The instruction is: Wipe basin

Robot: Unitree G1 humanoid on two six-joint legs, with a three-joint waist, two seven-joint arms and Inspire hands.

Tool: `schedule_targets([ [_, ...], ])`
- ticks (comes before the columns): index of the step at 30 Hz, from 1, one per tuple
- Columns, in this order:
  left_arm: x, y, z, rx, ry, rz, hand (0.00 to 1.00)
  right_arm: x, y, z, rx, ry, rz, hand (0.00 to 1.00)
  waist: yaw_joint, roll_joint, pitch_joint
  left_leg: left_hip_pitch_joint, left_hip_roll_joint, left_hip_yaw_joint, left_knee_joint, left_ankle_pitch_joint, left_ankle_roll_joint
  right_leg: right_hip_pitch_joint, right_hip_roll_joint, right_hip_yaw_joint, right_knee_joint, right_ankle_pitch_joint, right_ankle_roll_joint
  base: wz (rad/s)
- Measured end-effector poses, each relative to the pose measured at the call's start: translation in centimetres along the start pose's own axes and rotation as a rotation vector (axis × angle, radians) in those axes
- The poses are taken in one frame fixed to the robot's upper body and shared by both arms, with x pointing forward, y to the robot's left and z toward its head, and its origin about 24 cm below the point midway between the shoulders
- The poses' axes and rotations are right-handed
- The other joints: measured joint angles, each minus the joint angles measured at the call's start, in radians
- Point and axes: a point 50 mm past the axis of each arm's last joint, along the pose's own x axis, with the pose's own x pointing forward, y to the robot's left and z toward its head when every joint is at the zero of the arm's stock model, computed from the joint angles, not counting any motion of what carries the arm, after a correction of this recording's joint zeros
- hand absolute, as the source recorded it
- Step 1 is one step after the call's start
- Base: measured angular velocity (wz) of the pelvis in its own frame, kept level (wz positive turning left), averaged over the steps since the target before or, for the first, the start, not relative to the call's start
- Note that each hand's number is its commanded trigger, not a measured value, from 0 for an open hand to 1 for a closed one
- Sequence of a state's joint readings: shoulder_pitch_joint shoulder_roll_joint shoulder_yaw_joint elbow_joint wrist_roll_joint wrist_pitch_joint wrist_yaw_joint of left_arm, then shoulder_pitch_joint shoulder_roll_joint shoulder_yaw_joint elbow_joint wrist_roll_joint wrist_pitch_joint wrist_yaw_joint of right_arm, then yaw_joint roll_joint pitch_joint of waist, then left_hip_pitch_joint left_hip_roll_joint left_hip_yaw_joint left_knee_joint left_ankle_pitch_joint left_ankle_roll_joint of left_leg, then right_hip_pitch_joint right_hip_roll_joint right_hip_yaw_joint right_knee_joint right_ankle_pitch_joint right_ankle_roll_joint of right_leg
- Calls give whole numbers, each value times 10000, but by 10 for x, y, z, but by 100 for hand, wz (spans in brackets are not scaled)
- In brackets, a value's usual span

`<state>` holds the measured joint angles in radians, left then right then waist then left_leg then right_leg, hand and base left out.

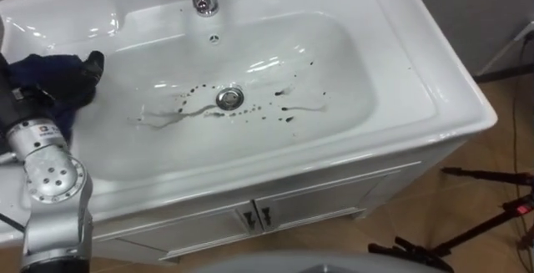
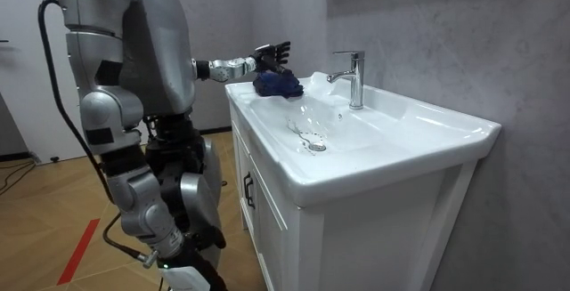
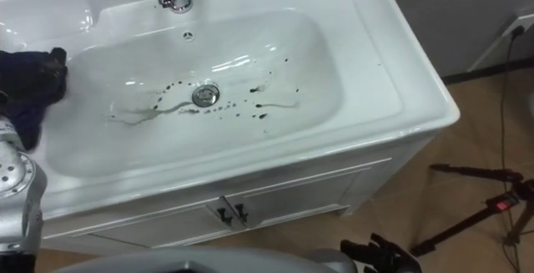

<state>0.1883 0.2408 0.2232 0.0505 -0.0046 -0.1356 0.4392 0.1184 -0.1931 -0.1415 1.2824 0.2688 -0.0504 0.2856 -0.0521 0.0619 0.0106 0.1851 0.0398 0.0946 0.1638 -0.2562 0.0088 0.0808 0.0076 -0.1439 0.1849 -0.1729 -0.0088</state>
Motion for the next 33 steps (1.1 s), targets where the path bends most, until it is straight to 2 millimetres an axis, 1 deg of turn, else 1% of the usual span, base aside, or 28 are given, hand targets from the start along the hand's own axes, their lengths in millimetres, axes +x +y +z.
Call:
schedule_targets([
  [1, -1, -2, -3, 35, 131, -96, 0, 0, 0, 0, 7, 12, 1, 0, -21, 2, -1, 3, 1, 5, -16, -1, -2, -11, 8, 23, 7, 13, 5, -5],
  [2, -2, -4, -4, 67, 212, -182, 0, 0, 0, 0, 18, 9, 4, 0, 9, 28, -20, 4, 2, 8, -43, -4, -7, -34, 21, 45, 7, 35, 8, -5],
  [5, -3, -5, -6, 103, 274, -190, 0, 0, 1, 0, 69, 65, -23, 0, 39, 21, -29, -34, 17, 43, -117, 7, -26, -109, 57, 56, -2, 159, -6, -10],
  [7, -3, -5, -6, 142, 270, -143, 0, 1, 1, 0, 76, 70, -30, 0, 43, 12, -35, -69, 18, 94, -111, 8, -26, -114, 58, 76, 4, 173, -7, -6],
  [9, -4, -6, -7, 533, 169, -212, 0, 0, 0, 0, 90, 73, -35, 0, 47, 7, -37, -63, 14, 107, -107, 9, -25, -127, 56, 93, 9, 174, -5, -2],
  [12, -6, -8, -13, 1619, 49, -375, 0, 0, -1, -2, 94, 130, -80, 0, 48, 15, -44, -41, 14, 114, -103, 9, -24, -125, 74, 199, -2, 174, -5, -7],
  [14, -8, -8, -22, 2637, 177, -437, 0, 0, -1, -3, 120, 166, -162, 0, 61, 42, -68, -1, 19, 124, -103, 9, -24, -110, 101, 309, 0, 174, -5, -11],
  [17, -10, -7, -30, 3637, 162, -496, 0, 0, -1, -3, 116, 188, -173, 0, 39, 43, -84, 4, 23, 123, -103, 9, -24, -106, 108, 322, 3, 174, -6, -2],
  [23, -11, -5, -29, 4643, -293, -117, 0, 1, -1, -4, 218, 449, -299, 0, 40, 39, -84, 1, 20, 129, -105, 9, -25, -116, 109, 313, -22, 174, -6, 0],
  [25, -10, -5, -29, 4775, -336, -60, 0, 1, -1, -1, 250, 422, -292, 0, 57, 45, -84, 2, 20, 138, -104, 9, -25, -140, 109, 307, -12, 174, -6, 0],
  [33, -10, -3, -28, 5249, -550, 302, 0, 0, -3, -6, 208, 635, -335, 0, 119, 52, -89, 12, 21, 154, -113, 9, -25, -144, 117, 301, -18, 175, -7, 0],
])
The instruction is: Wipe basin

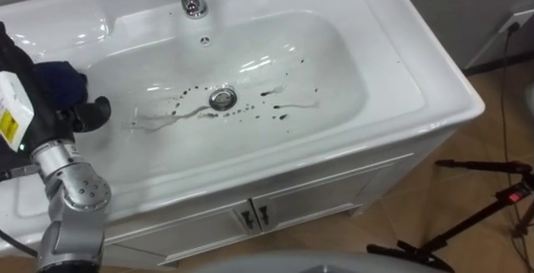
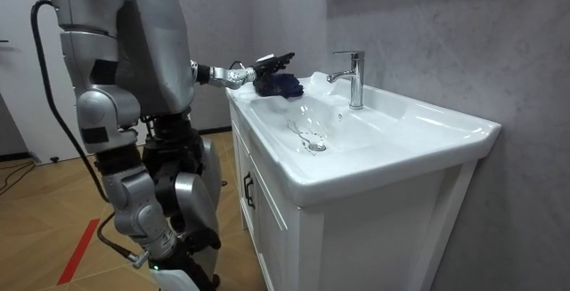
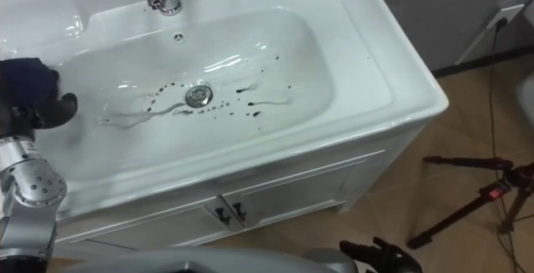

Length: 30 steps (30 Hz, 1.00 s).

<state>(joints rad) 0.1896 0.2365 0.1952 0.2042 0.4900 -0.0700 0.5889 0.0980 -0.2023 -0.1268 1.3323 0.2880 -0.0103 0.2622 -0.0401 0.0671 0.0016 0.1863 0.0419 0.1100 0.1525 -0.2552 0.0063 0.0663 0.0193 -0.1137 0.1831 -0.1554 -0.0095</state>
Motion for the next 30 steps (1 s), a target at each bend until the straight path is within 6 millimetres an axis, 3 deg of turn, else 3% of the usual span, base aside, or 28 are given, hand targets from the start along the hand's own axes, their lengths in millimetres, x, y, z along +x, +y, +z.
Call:
schedule_targets([
  [13, 0, 8, -14, 915, 612, 955, 0, -1, -5, -3, 144, 309, -435, 0, 183, 55, -42, 4, 2, 0, 3, 1, -1, 6, 2, -19, -119, 2, 1, 0],
  [18, -2, 8, -21, 1173, 967, 1123, 0, -3, -12, -5, 18, 504, -704, 0, 200, 161, -96, 3, -5, -1, -9, 1, -1, 49, 1, -17, -111, 14, 12, 0],
  [22, -8, 3, -35, 1625, 1625, 837, 0, -5, -18, -7, -219, 723, -1027, 0, 184, 198, -60, -13, 1, 0, -7, 1, -2, 45, 3, -41, -111, 12, 10, 0],
  [30, -12, 0, -40, 1519, 2058, 859, 0, -8, -23, -19, -554, 1368, -1411, 0, 194, 145, -54, 3, -1, -13, -6, 1, -2, 21, -25, -144, -110, 11, 9, 1],
])
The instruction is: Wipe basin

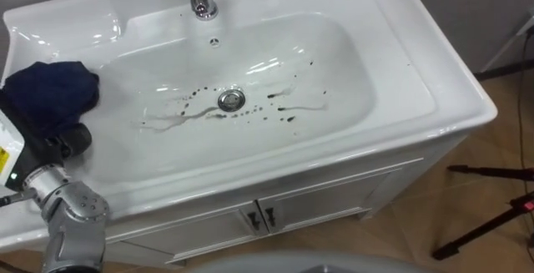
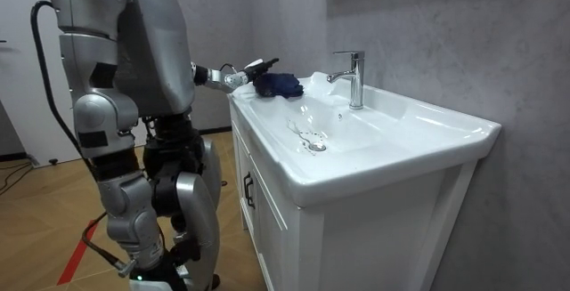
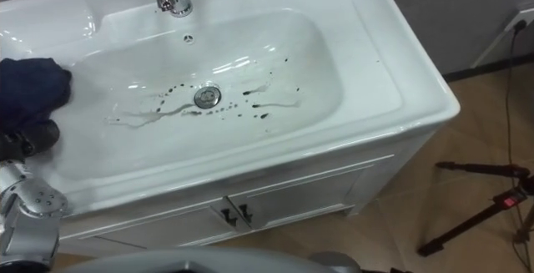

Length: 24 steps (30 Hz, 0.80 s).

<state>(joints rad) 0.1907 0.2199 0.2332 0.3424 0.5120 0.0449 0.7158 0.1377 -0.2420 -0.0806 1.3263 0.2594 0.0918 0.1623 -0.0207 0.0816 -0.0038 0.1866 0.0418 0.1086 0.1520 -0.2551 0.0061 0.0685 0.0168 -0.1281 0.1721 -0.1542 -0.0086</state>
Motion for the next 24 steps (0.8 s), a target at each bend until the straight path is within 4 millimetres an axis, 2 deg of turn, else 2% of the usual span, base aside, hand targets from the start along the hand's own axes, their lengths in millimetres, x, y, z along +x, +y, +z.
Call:
schedule_targets([
  [9, -2, -2, -6, -199, 459, -181, 0, 0, 1, -7, -562, 711, -211, 0, 254, -113, -92, 83, -4, 14, 13, 0, 0, -6, 19, 134, 67, -4, -8, -2],
  [14, -3, -4, -11, -160, 723, -293, 0, 0, 0, -9, -774, 933, -323, 0, 289, -116, -103, 186, -7, 133, -52, 0, 0, 20, 23, 212, 174, -23, -10, -5],
  [22, -6, -8, -18, -1023, 1520, -430, 0, 0, 0, -11, -735, 1208, -337, 0, 312, -107, -106, 336, 4, 183, -188, 13, -24, 34, 52, 250, 337, -55, -45, -2],
  [24, -7, -9, -19, -1097, 1570, -460, 100, 0, 0, -10, -732, 1193, -333, 0, 316, -105, -107, 340, 5, 190, -187, 19, -32, 35, 52, 254, 337, -55, -47, 0],
])
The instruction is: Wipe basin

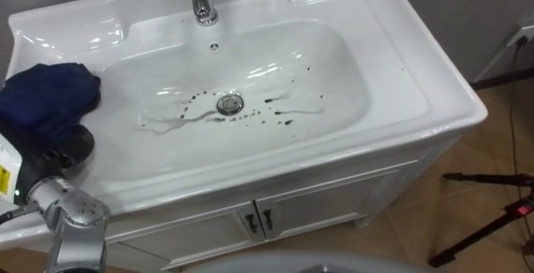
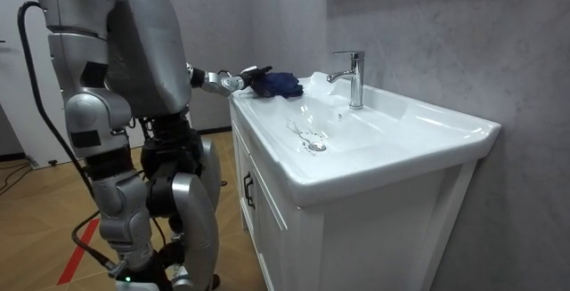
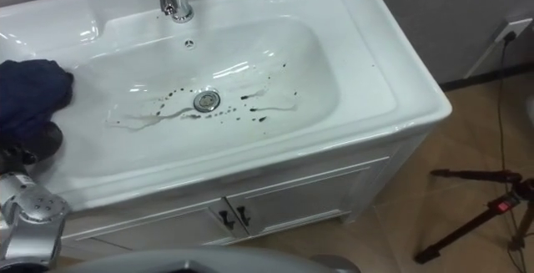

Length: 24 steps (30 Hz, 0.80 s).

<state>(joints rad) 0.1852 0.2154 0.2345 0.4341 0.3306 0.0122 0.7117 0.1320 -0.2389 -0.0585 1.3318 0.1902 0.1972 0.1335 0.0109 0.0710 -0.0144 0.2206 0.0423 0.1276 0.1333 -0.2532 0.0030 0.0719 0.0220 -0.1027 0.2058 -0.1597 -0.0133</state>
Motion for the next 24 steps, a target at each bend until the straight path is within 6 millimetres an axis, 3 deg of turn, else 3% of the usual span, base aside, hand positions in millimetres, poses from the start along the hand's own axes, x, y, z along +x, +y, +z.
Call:
schedule_targets([
  [7, 4, -4, 0, -59, 121, 115, 100, 0, -1, 2, -30, -44, -20, 0, 161, 30, -3, -2, 1, -2, -39, 2, -5, -7, -1, 4, 6, -2, -8, 0],
  [16, 21, 24, -21, 389, 941, 1301, 100, 0, -1, 4, -230, -127, -39, 0, 165, 64, -2, 3, -22, -44, -21, 3, -2, 109, -39, -71, -23, -22, 30, 2],
  [24, 25, 30, -25, 406, 1102, 1524, 100, -1, -2, 7, -595, -274, -29, 0, 161, 103, 3, 4, -31, -53, -16, 4, -2, 121, -58, -90, -25, -108, 37, 0],
])
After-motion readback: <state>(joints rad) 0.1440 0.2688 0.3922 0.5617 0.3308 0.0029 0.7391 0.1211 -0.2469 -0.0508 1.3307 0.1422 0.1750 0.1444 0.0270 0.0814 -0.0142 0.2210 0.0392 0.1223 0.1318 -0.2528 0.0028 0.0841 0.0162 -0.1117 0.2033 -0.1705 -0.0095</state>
